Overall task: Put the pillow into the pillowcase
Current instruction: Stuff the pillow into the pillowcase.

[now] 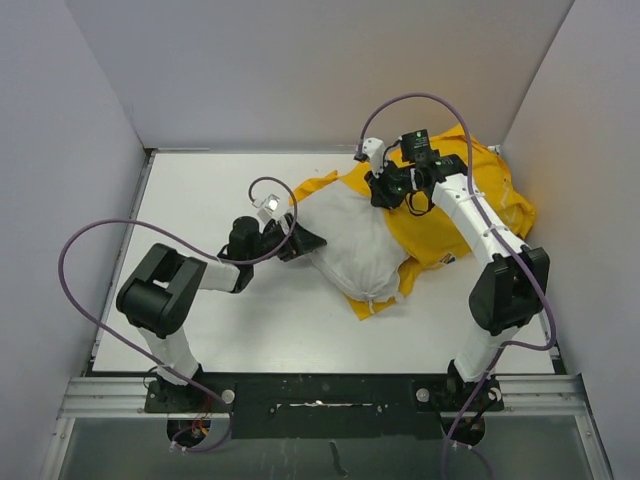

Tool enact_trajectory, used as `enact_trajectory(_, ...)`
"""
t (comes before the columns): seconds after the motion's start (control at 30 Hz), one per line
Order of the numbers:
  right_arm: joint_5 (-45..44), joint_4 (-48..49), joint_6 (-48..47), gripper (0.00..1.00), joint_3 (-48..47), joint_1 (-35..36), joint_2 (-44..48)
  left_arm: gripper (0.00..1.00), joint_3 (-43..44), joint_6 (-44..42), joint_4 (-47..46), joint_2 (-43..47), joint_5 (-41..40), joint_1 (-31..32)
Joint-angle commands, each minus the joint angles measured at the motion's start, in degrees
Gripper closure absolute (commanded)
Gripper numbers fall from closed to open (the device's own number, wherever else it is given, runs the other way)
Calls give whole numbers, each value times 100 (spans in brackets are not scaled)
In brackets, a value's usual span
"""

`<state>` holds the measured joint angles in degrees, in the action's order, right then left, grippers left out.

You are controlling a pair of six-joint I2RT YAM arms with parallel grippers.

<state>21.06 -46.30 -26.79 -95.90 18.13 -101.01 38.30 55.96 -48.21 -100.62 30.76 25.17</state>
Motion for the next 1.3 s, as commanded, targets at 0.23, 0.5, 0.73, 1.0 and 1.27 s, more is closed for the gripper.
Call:
enact_trajectory(0.23, 2593, -694, -449, 100, -507, 540, 96, 96, 736, -141, -2212, -746, 536, 536)
enact_trajectory(0.5, 3828, -1258, -962, 100, -846, 910, 103, 100, 184, -1393, -2201, -151, -371, 1995)
enact_trajectory(0.73, 3753, -1796, -2273, 100, 463, 922, 737, 95, -326, -1143, -3329, -748, -1243, 2021)
enact_trajectory(1.0, 3057, -882, -2318, 68, 2450, -629, 2288, 35, -1277, -2026, -2329, 517, -233, 2067)
enact_trajectory(1.27, 3300, -1372, -3191, 11, 2455, -698, 3369, 22, -1479, -2866, 2692, 3675, 88, 1931)
